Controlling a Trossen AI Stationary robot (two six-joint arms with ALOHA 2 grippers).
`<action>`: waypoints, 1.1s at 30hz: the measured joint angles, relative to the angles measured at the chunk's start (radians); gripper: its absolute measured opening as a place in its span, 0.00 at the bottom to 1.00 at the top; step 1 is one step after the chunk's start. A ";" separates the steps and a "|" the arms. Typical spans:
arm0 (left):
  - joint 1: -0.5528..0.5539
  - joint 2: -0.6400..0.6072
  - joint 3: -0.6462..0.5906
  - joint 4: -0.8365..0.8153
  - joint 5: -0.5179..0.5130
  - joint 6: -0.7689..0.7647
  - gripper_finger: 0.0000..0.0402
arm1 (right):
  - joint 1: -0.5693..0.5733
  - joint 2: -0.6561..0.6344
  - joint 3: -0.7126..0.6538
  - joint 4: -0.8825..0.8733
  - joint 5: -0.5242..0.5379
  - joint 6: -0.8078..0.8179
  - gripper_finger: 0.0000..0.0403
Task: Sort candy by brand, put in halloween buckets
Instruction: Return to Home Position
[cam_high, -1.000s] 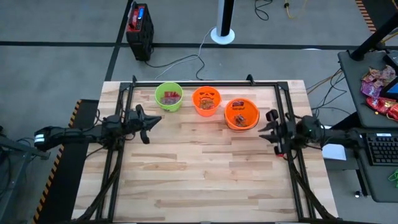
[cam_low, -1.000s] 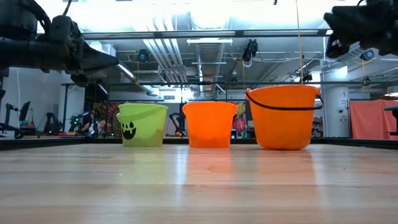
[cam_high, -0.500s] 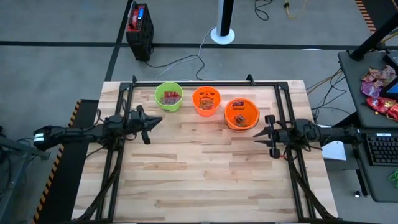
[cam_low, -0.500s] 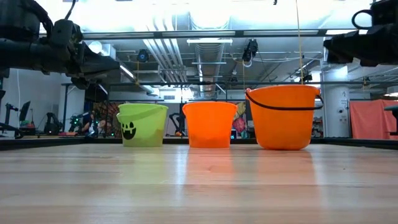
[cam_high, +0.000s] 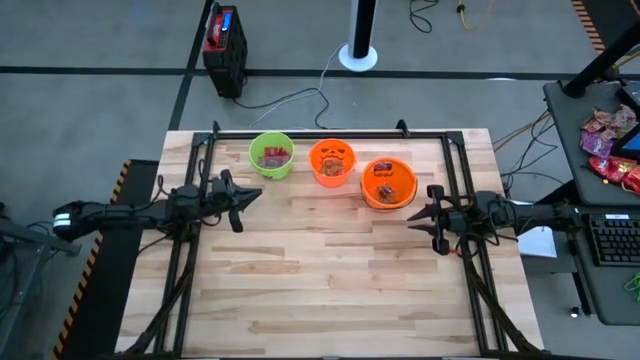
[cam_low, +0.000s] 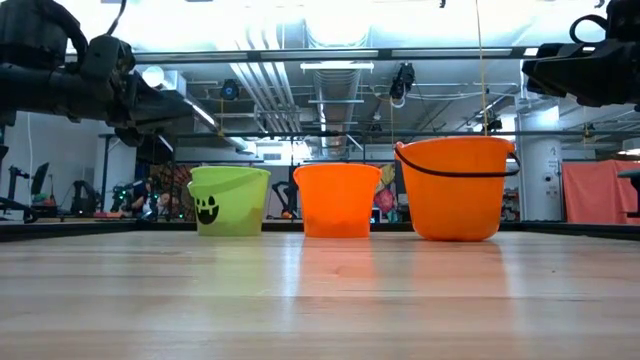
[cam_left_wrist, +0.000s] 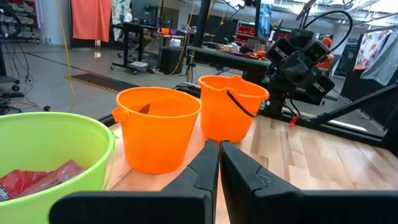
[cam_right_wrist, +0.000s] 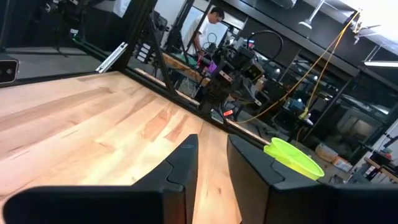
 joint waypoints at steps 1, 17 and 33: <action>0.000 0.001 0.000 0.000 0.000 0.000 0.00 | 0.000 0.000 0.000 0.000 0.000 -0.001 0.20; 0.000 0.011 0.000 0.000 0.000 0.000 0.00 | 0.000 0.000 0.000 0.000 -0.001 -0.001 0.19; 0.000 0.011 0.000 0.000 0.000 0.000 0.00 | 0.000 0.000 0.000 0.000 -0.001 -0.001 0.21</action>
